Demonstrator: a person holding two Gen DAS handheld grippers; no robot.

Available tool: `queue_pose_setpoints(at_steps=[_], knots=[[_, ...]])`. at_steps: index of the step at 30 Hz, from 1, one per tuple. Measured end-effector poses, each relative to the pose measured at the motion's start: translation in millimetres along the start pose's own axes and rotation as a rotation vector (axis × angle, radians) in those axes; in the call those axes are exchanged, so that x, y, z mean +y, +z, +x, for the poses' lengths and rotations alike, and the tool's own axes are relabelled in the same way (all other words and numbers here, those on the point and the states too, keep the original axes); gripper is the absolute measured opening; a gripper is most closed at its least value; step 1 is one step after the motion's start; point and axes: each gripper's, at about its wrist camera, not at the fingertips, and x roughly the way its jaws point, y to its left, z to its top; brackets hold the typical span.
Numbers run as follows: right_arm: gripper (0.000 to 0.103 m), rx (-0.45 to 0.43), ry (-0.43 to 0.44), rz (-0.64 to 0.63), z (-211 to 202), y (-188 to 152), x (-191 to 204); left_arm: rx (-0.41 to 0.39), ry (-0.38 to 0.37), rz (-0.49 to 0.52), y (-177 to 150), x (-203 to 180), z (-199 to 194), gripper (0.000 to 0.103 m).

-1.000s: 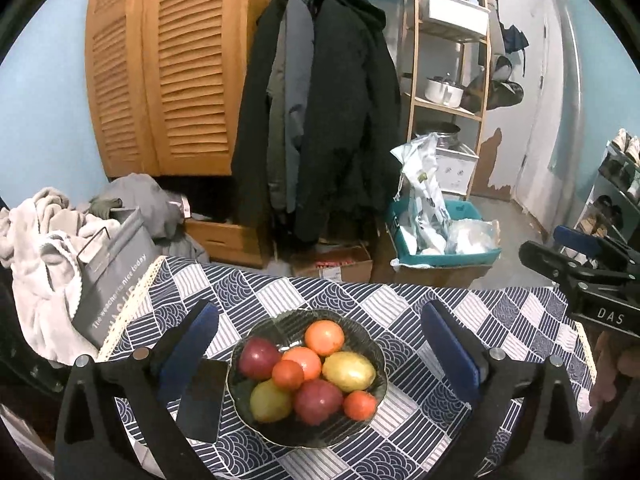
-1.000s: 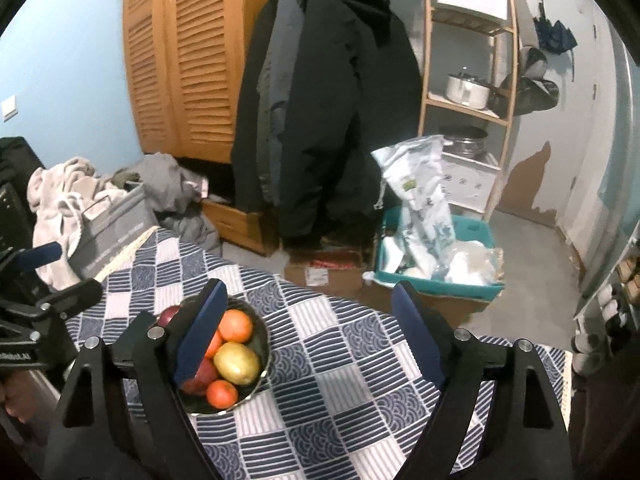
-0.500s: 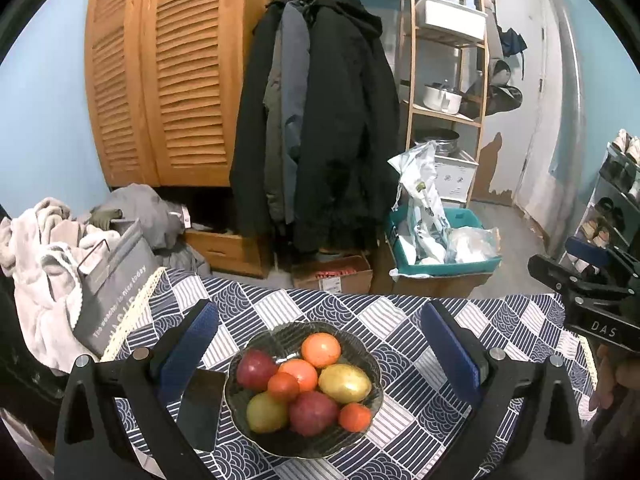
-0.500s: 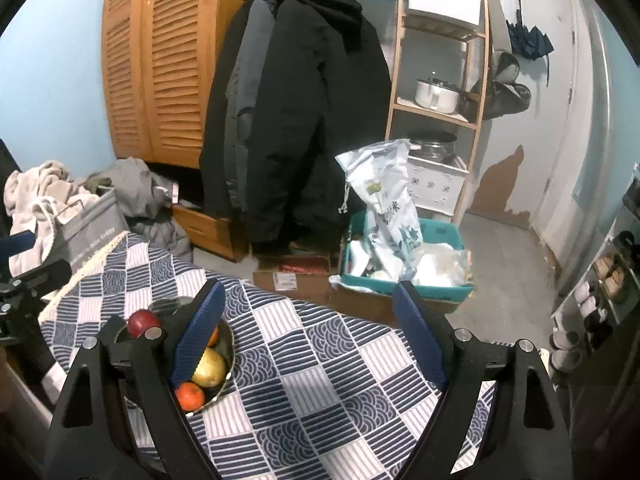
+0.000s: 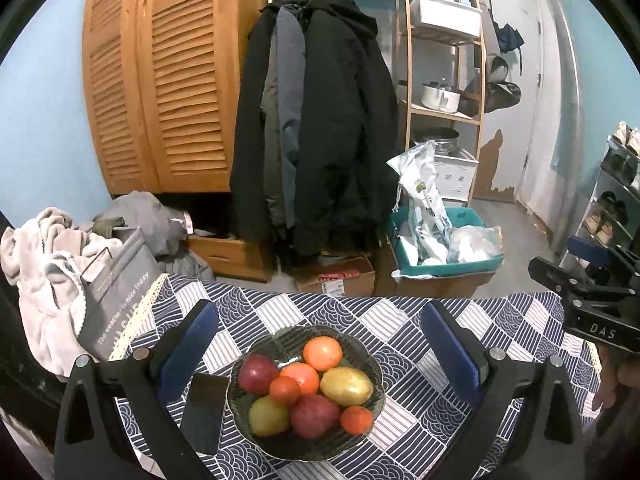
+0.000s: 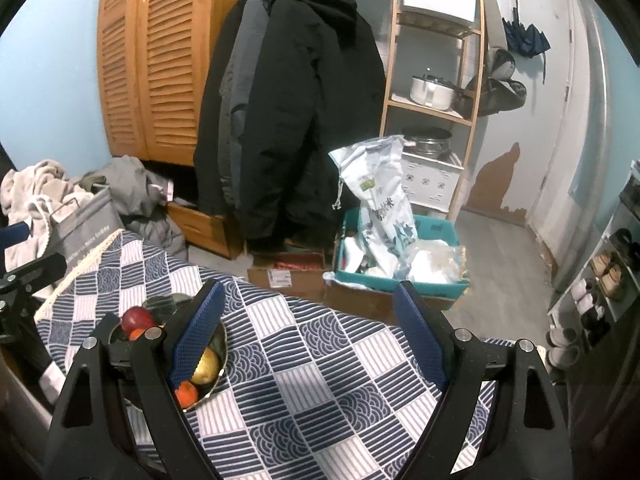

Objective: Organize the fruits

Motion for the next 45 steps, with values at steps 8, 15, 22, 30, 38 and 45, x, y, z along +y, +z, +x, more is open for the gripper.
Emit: queue_pose_setpoints(at_steps=[8, 15, 22, 30, 38, 45], knots=[[0.085, -0.001, -0.006, 0.000, -0.5, -0.7, -3.4, 0.000, 0.007, 0.001, 0.4, 0.4, 0.1, 0.102], [0.085, 0.000, -0.007, -0.002, -1.3, -1.7, -6.0, 0.003, 0.013, 0.001, 1.4, 0.6, 0.7, 0.102], [0.085, -0.001, -0.011, -0.004, -2.4, -2.2, -8.4, 0.004, 0.021, -0.002, 0.4, 0.8, 1.1, 0.102], [0.085, -0.003, -0.015, -0.004, -3.1, -3.3, -12.4, 0.004, 0.032, -0.010, 0.3, 2.1, 2.7, 0.102], [0.085, -0.005, -0.016, -0.007, -3.5, -3.2, -13.9, 0.003, 0.035, -0.010, -0.1, 2.5, 1.5, 0.102], [0.085, -0.004, -0.016, -0.007, -3.9, -2.9, -13.4, 0.001, 0.046, -0.010, 0.7, 3.1, 0.8, 0.102]])
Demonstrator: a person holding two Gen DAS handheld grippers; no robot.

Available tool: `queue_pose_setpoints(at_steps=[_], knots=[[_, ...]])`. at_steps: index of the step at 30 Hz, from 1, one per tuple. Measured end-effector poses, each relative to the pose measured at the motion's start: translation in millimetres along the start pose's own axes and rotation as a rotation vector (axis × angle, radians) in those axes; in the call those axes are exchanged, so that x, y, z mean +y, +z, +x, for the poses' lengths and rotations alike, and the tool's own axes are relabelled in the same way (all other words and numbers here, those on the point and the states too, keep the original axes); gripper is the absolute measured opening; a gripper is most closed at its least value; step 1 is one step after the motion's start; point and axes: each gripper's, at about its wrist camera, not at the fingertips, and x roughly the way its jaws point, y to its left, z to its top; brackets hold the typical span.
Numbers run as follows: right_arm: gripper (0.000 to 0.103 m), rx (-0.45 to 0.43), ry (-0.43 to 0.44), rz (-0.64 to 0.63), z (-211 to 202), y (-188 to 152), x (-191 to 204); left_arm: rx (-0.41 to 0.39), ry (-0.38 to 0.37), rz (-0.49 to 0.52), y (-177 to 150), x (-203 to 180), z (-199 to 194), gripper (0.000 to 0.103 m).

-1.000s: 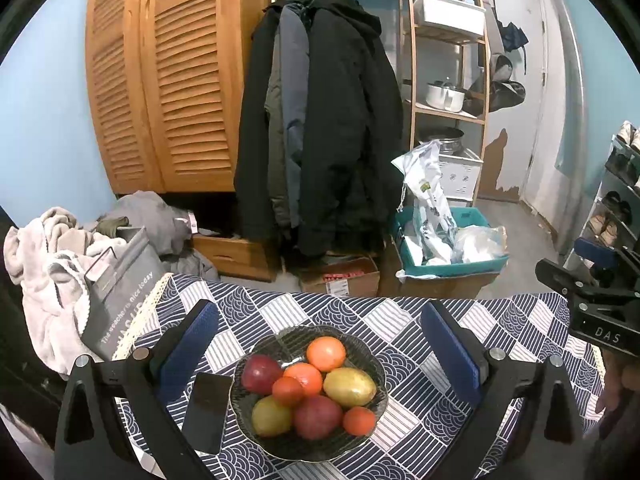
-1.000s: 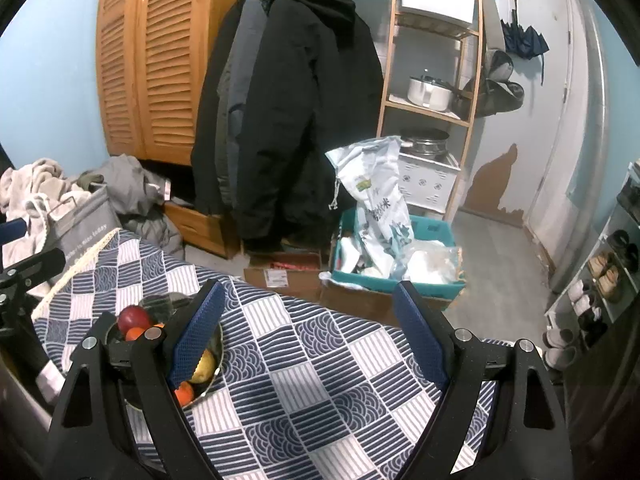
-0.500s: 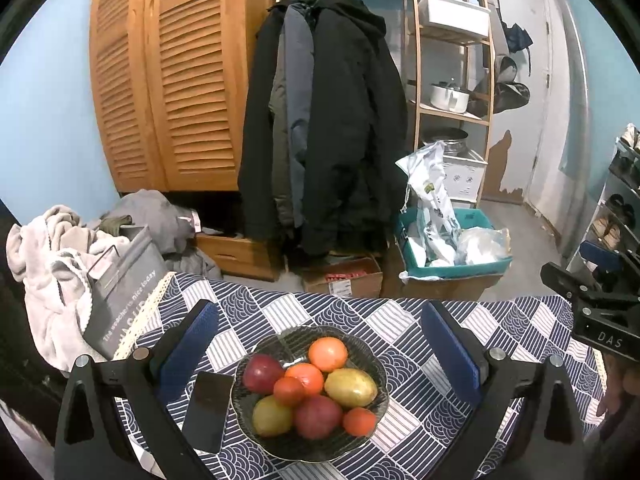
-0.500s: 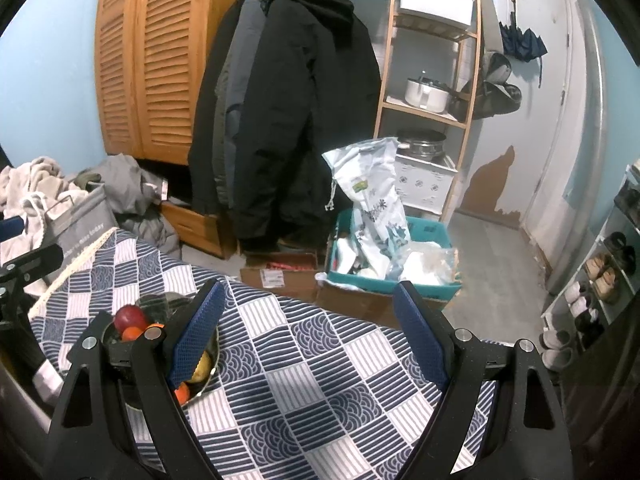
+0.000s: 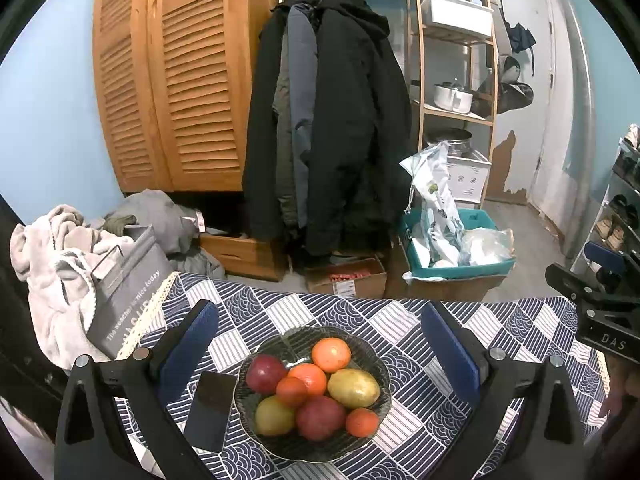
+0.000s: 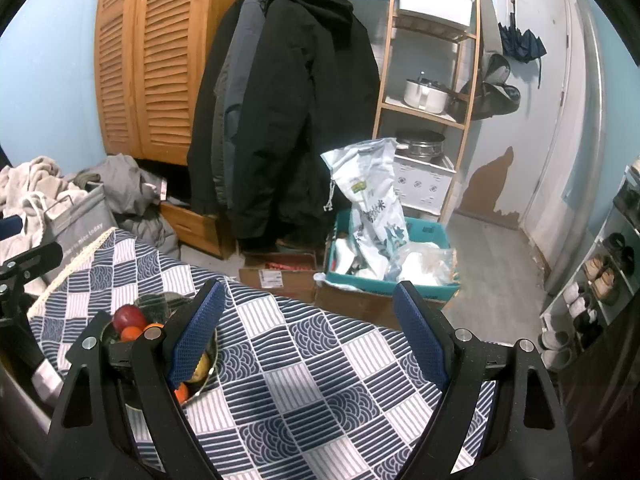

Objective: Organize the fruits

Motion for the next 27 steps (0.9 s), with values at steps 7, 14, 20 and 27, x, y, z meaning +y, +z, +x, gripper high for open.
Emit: queue_pose_setpoints(at_steps=[7, 14, 20, 27], knots=[[0.085, 0.000, 0.001, 0.000, -0.2, 0.1, 0.2, 0.012, 0.008, -0.001, -0.7, -0.9, -0.2, 0.102], [0.085, 0.000, 0.000, 0.000, -0.4, 0.0, -0.1, 0.003, 0.039, 0.010, 0.1, -5.6, -2.8, 0.102], [0.085, 0.000, 0.001, 0.000, -0.7, -0.5, -1.9, -0.001, 0.049, 0.011, 0.0, -7.7, -2.7, 0.102], [0.085, 0.000, 0.000, -0.001, -0.4, -0.6, -2.4, 0.001, 0.053, 0.010, 0.5, -8.8, -2.7, 0.102]])
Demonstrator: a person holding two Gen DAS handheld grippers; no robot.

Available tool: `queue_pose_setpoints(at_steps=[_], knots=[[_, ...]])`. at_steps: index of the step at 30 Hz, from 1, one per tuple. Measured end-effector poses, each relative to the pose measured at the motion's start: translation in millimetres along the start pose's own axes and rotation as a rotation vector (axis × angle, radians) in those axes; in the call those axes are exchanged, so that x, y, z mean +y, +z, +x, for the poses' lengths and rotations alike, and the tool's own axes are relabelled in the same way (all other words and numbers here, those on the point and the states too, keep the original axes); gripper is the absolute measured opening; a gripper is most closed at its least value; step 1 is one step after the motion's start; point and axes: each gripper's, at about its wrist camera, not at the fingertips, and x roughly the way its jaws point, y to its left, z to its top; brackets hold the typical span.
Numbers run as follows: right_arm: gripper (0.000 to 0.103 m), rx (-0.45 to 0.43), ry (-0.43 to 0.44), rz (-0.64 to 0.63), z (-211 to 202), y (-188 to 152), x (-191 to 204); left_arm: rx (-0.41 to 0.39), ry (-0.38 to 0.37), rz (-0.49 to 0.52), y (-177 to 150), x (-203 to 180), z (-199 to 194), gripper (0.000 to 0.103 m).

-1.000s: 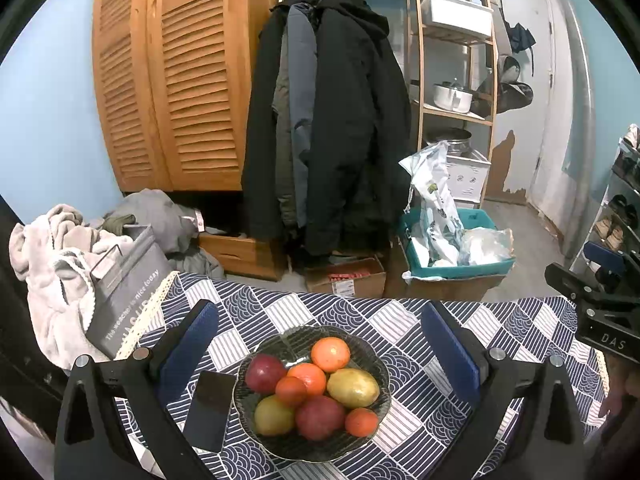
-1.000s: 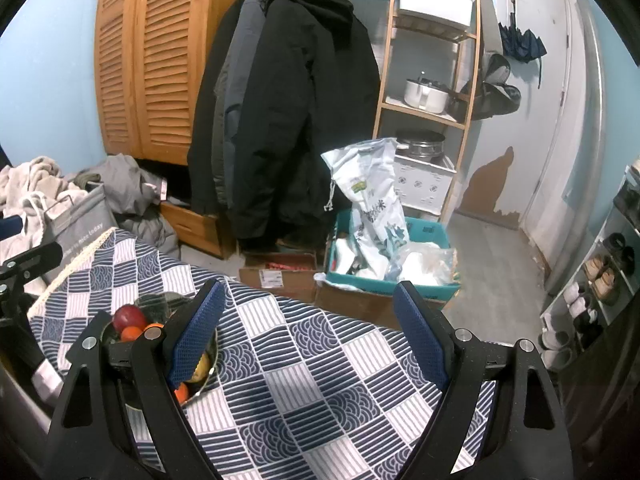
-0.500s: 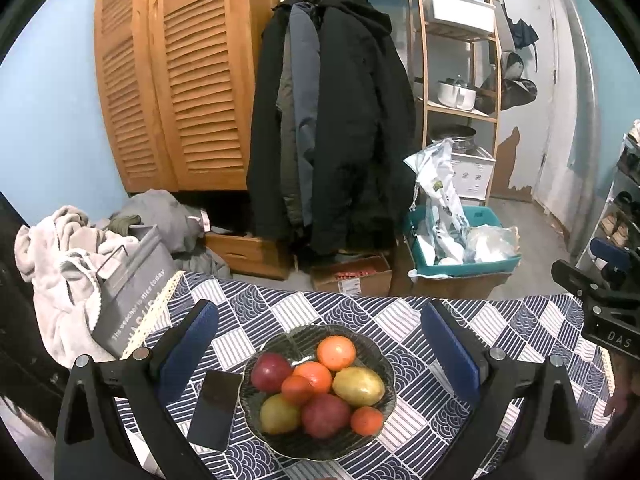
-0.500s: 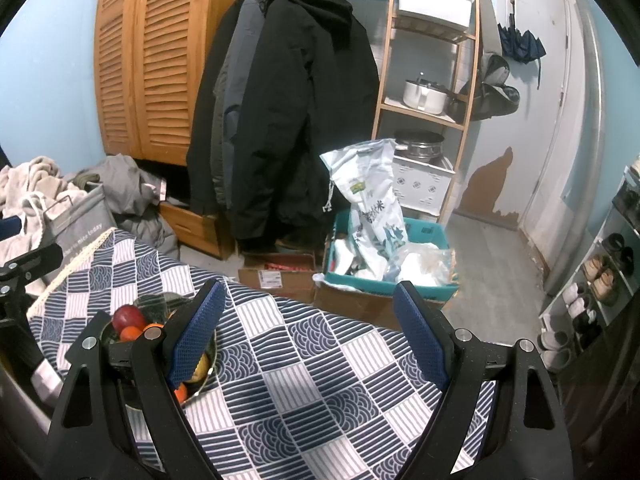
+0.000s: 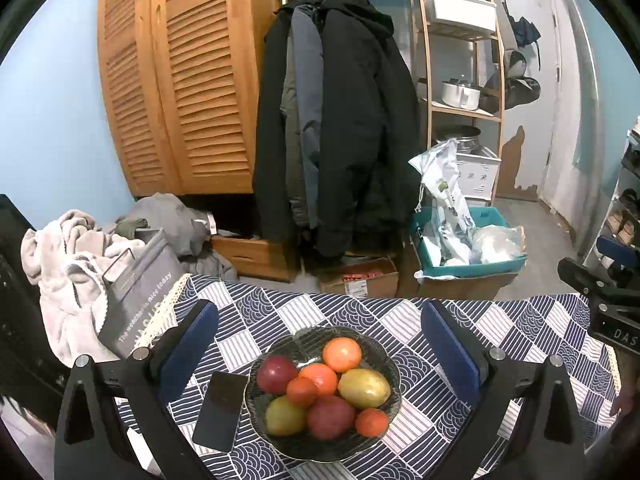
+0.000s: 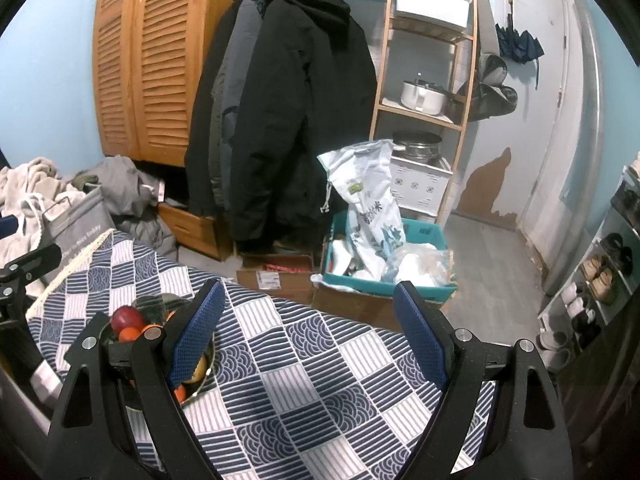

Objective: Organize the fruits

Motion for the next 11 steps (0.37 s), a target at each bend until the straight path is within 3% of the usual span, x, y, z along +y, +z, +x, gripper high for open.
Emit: queue_pose_setpoints(at_steps=[11], knots=[[0.085, 0.000, -0.001, 0.000, 0.0, -0.1, 0.9, 0.000, -0.007, -0.006, -0.2, -1.3, -0.4, 0.102]])
